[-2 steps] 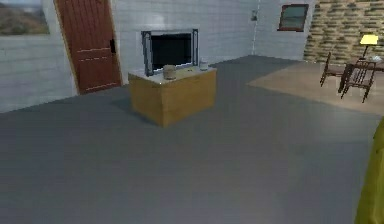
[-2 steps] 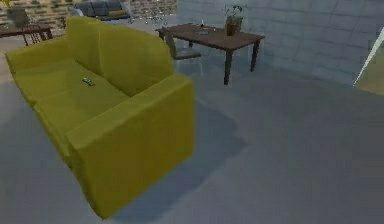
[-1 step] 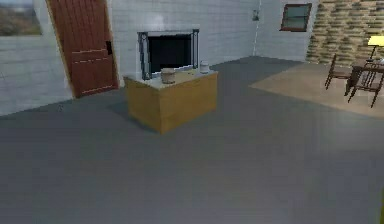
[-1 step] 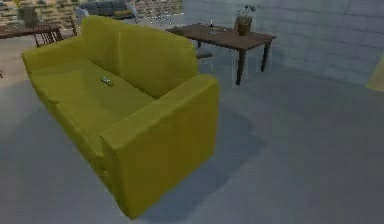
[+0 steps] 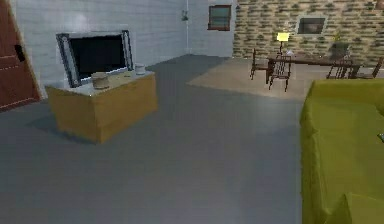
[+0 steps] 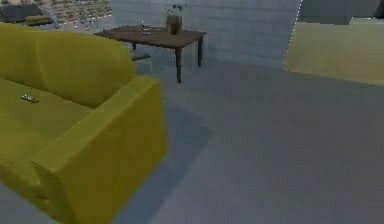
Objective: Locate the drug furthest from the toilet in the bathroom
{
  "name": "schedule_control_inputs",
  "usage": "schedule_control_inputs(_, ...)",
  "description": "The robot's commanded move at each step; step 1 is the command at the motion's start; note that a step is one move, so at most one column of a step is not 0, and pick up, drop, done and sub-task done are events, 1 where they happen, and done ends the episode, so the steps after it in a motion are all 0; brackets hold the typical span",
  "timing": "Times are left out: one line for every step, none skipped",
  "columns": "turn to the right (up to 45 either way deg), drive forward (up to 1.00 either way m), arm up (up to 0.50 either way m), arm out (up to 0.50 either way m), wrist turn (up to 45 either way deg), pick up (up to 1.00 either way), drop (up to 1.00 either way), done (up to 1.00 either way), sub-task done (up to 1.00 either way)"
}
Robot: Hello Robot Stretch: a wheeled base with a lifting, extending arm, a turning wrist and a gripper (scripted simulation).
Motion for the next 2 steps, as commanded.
schedule_control_inputs(0.0, 0.80, 0.00, 0.00, 0.0, 0.00, 0.00, 0.00, 0.00)
schedule_control_inputs(24.0, 0.00, 0.00, 0.00, 0.0, 0.00, 0.00, 0.00, 0.00)
